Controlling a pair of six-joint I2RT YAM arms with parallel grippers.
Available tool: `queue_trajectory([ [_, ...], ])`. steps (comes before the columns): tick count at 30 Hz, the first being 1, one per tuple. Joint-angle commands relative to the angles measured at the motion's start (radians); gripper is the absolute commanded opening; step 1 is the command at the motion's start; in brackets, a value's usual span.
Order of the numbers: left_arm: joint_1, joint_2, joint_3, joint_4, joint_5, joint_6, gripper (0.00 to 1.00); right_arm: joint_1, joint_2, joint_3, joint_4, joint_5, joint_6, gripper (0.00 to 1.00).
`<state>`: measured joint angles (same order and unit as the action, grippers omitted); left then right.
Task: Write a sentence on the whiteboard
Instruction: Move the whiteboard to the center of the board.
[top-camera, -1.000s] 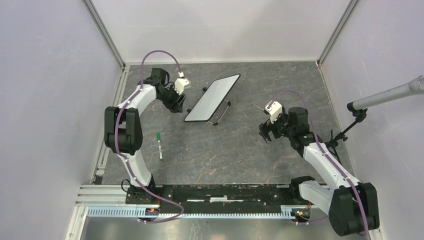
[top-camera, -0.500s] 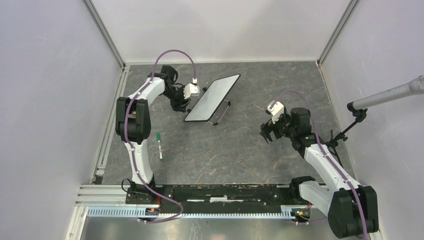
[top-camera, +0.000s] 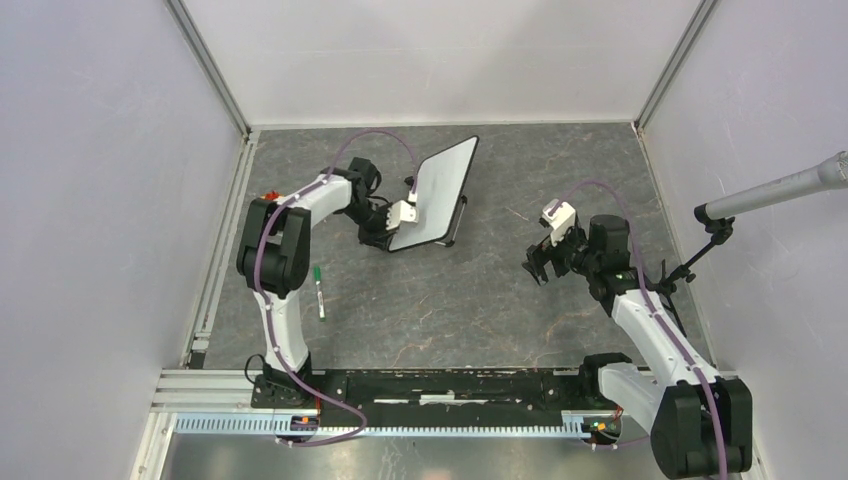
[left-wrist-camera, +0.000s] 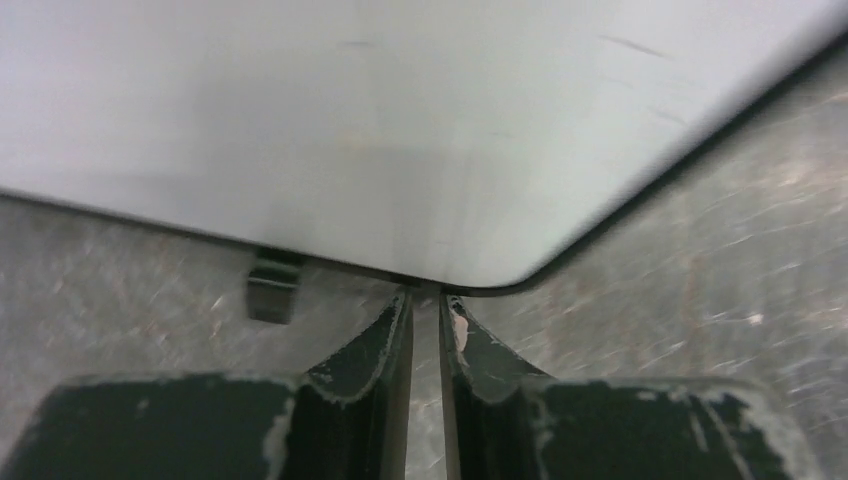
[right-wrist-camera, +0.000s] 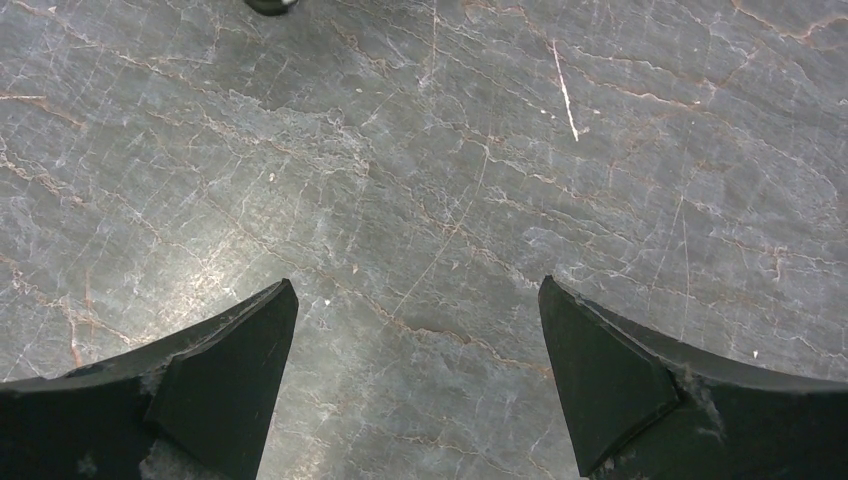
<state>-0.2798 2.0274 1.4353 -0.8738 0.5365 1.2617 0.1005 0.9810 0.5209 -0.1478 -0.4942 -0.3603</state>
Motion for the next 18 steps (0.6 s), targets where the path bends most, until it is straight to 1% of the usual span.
queue_trajectory([
  [1, -0.098, -0.094, -0.110, 0.079, 0.051, -0.097, 0.22, -0.017, -0.025, 0.022, -0.004, -0.032, 0.014, 0.98],
  [4, -0.157, -0.123, -0.157, 0.151, 0.052, -0.180, 0.22, -0.027, -0.036, 0.024, -0.019, -0.032, 0.014, 0.98],
  [7, -0.194, -0.145, -0.173, 0.173, 0.041, -0.224, 0.28, -0.040, -0.052, 0.024, -0.029, -0.033, 0.012, 0.98],
  [9, -0.185, -0.176, -0.180, 0.191, 0.026, -0.237, 0.32, -0.045, -0.063, 0.019, -0.032, -0.032, 0.014, 0.98],
  [11, -0.158, -0.191, -0.161, 0.178, -0.024, -0.207, 0.35, -0.050, -0.073, 0.016, -0.033, -0.034, 0.014, 0.98],
  [13, -0.110, -0.184, -0.109, 0.139, -0.040, -0.172, 0.37, -0.054, -0.081, 0.014, -0.035, -0.038, 0.014, 0.98],
  [16, -0.060, -0.140, -0.006, 0.068, -0.092, -0.099, 0.40, -0.055, -0.088, 0.009, -0.035, -0.040, 0.012, 0.98],
  [18, -0.051, -0.111, 0.037, 0.063, -0.141, -0.060, 0.42, -0.056, -0.091, 0.003, -0.033, -0.038, 0.012, 0.98],
])
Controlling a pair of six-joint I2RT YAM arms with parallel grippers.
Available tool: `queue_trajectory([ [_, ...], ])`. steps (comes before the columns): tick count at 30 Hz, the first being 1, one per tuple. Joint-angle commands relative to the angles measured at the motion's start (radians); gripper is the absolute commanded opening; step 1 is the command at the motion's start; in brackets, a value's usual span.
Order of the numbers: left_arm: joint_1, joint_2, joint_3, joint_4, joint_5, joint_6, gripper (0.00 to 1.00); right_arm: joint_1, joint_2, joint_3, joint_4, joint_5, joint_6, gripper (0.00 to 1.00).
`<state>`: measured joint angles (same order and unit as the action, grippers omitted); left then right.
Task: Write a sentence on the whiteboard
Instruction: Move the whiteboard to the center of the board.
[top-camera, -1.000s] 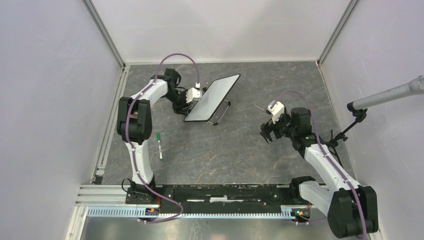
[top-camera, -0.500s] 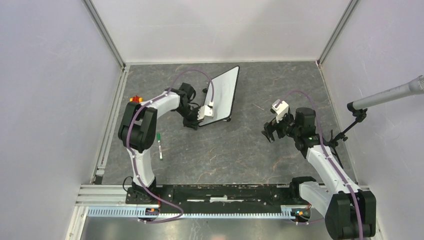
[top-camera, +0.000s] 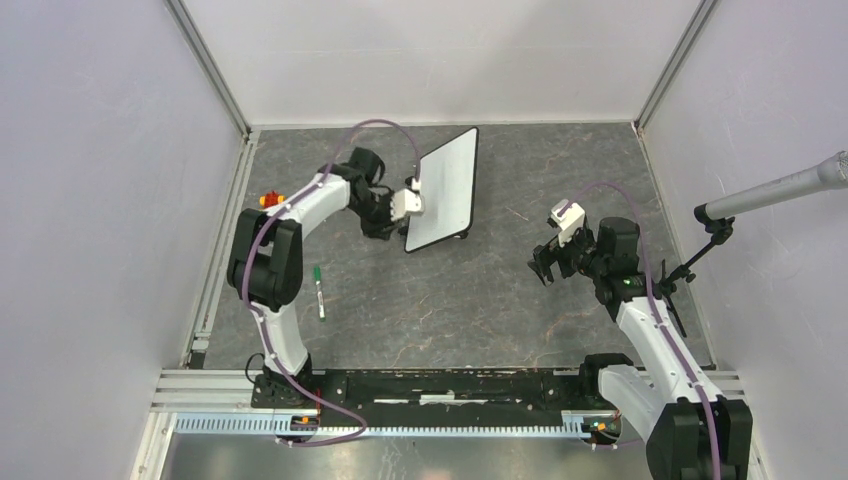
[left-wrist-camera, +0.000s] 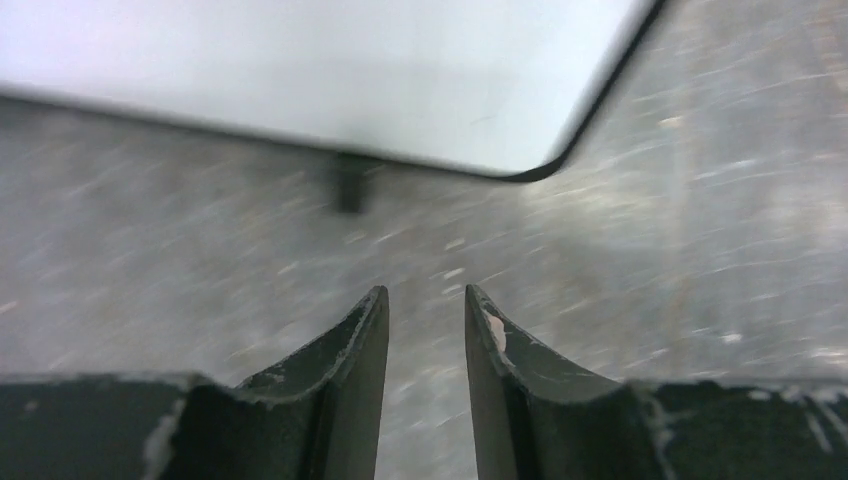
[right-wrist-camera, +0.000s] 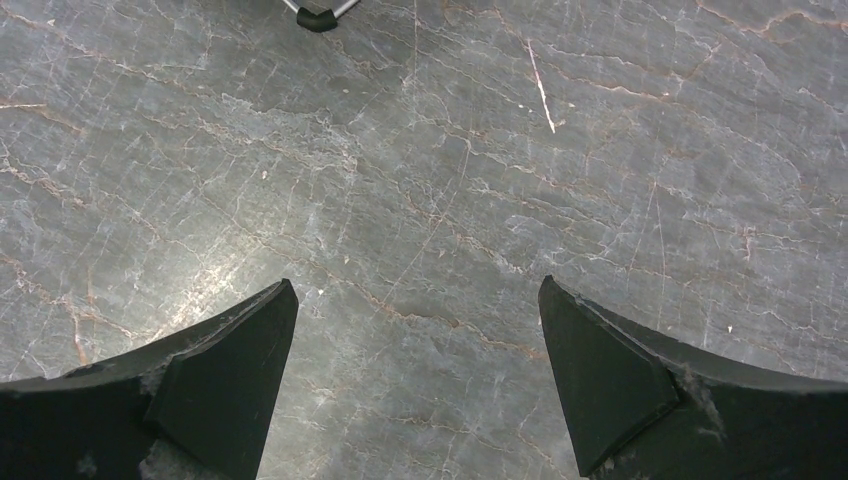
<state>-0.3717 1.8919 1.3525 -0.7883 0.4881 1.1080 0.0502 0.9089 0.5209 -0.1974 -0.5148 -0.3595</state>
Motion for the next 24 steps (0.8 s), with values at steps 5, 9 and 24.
queue_trajectory([
  [5, 0.042, 0.132, 0.233, -0.012, -0.075, 0.065, 0.49, -0.006, -0.018, -0.005, 0.027, -0.016, 0.016, 0.98],
  [9, 0.018, 0.169, 0.251, -0.009, -0.058, 0.065, 0.53, -0.008, -0.021, 0.003, 0.015, -0.014, 0.011, 0.98],
  [24, -0.147, 0.164, 0.140, -0.063, -0.066, 0.040, 0.37, -0.044, -0.036, 0.049, -0.057, -0.050, -0.001, 0.98],
])
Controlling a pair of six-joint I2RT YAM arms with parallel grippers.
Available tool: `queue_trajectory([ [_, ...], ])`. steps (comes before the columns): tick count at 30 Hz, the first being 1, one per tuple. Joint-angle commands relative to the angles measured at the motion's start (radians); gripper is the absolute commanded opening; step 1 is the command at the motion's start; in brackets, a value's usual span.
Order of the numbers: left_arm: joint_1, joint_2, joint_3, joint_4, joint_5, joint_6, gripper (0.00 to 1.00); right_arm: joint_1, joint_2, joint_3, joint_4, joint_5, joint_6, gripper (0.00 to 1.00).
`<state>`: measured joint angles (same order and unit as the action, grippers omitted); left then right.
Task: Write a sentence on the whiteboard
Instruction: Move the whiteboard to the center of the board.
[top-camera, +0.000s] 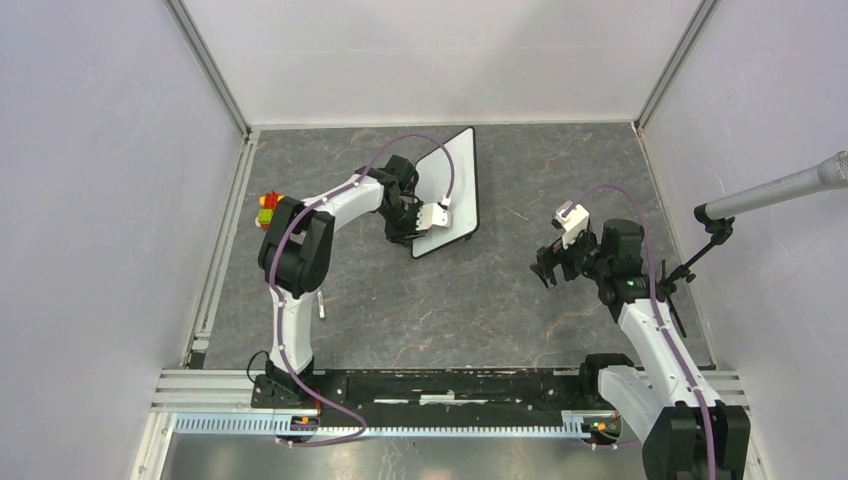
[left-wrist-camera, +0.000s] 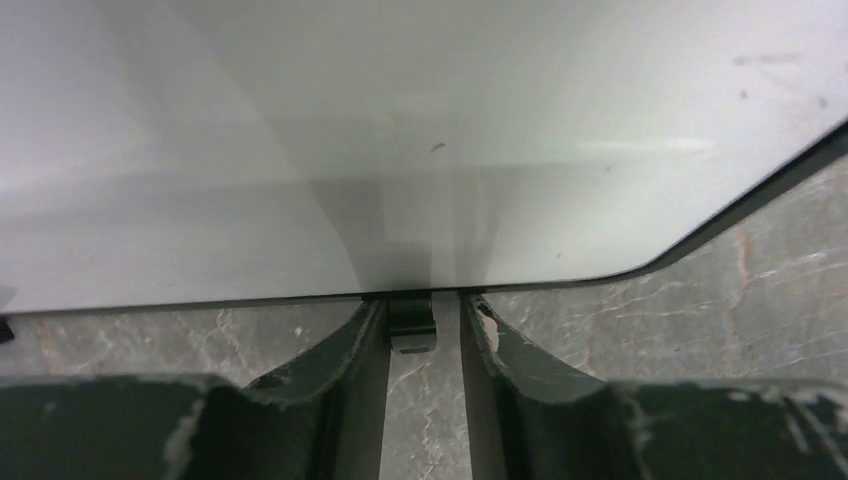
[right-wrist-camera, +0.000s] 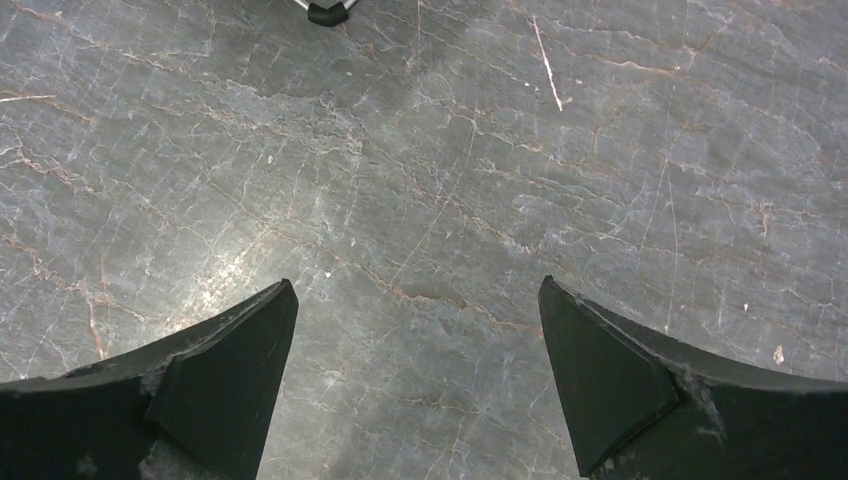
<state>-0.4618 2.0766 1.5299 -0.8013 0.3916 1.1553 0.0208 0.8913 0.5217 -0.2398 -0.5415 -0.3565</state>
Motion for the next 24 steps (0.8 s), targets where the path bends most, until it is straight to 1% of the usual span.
queue_trajectory([
  [1, -0.070, -0.020, -0.036, -0.050, 0.045, -0.032, 0.35, -0.014, -0.022, 0.052, -0.023, -0.025, -0.008, 0.98],
  [3, -0.107, -0.022, -0.031, -0.049, 0.072, -0.089, 0.35, -0.015, -0.029, 0.058, -0.038, -0.028, -0.013, 0.98],
  [5, -0.158, -0.025, -0.031, 0.001, 0.066, -0.190, 0.37, -0.045, -0.037, 0.063, -0.053, -0.026, -0.017, 0.98],
  [9, -0.278, -0.002, 0.007, 0.091, 0.008, -0.376, 0.46, -0.062, -0.047, 0.082, -0.090, -0.023, -0.022, 0.98],
  [11, -0.322, 0.030, 0.058, 0.096, 0.026, -0.460, 0.48, -0.072, -0.053, 0.093, -0.108, -0.016, -0.024, 0.98],
  [13, -0.355, 0.066, 0.103, 0.139, 0.030, -0.571, 0.51, -0.086, -0.061, 0.109, -0.121, 0.004, -0.018, 0.98],
  [17, -0.385, 0.147, 0.190, 0.251, 0.044, -0.785, 0.56, -0.117, -0.077, 0.146, -0.153, 0.040, -0.005, 0.98],
  [21, -0.385, 0.180, 0.227, 0.380, 0.085, -0.958, 0.64, -0.138, -0.081, 0.180, -0.179, 0.097, 0.028, 0.98],
  [23, -0.385, 0.160, 0.235, 0.393, 0.104, -0.989, 0.66, -0.142, -0.085, 0.187, -0.181, 0.127, 0.046, 0.98],
  [24, -0.385, 0.134, 0.224, 0.403, 0.093, -0.998, 0.67, -0.142, -0.088, 0.184, -0.181, 0.134, 0.053, 0.98],
])
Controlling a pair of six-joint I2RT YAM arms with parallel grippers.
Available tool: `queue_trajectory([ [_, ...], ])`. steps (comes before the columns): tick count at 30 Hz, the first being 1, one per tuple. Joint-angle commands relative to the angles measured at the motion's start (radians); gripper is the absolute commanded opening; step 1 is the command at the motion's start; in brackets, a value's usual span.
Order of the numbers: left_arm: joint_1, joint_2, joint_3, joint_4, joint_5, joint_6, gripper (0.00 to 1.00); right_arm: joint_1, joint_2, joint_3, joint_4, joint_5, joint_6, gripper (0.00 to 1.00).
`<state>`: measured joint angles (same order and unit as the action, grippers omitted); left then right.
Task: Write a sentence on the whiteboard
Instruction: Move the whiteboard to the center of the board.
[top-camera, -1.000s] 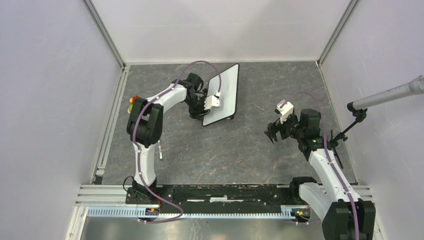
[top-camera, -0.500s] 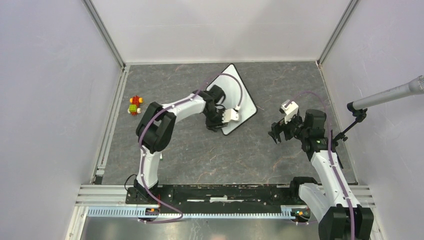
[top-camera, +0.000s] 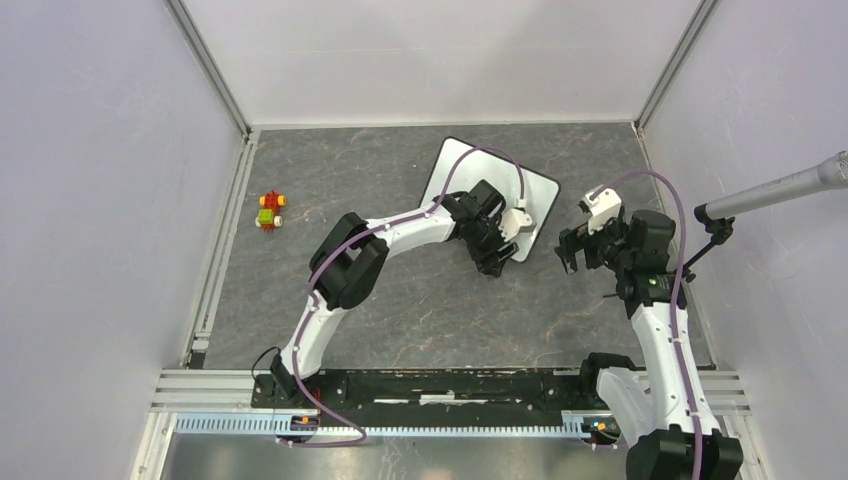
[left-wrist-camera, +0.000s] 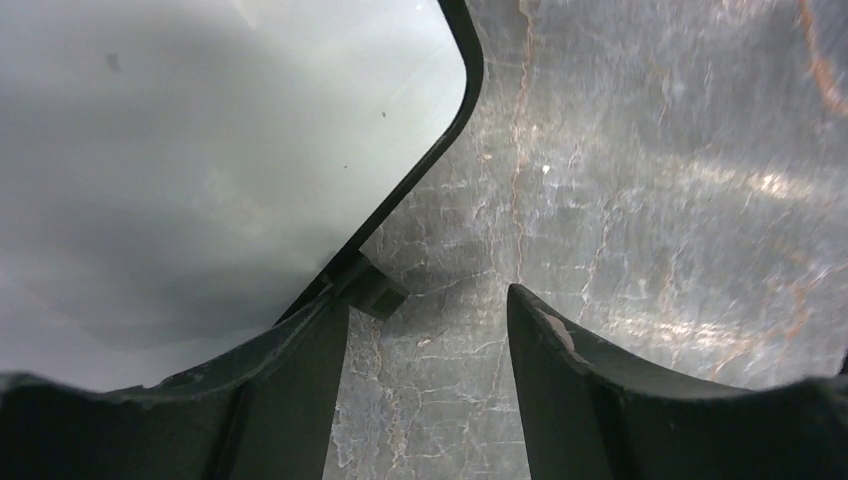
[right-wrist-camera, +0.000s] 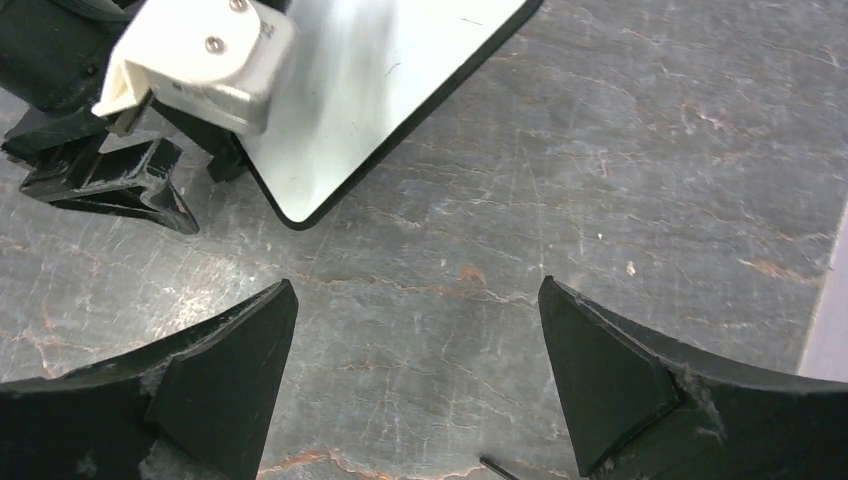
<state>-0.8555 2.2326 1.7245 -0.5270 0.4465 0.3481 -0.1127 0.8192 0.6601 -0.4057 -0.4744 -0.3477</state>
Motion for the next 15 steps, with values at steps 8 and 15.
queue_trajectory([
  [8, 0.034, -0.331, -0.231, 0.189, -0.091, -0.248, 0.70, 0.012, -0.034, -0.002, 0.001, 0.013, 0.138, 0.83],
  [15, 0.147, -0.527, -0.413, 0.227, -0.323, -0.452, 0.70, 0.285, 0.013, -0.019, 0.047, 0.237, 0.287, 0.71],
])
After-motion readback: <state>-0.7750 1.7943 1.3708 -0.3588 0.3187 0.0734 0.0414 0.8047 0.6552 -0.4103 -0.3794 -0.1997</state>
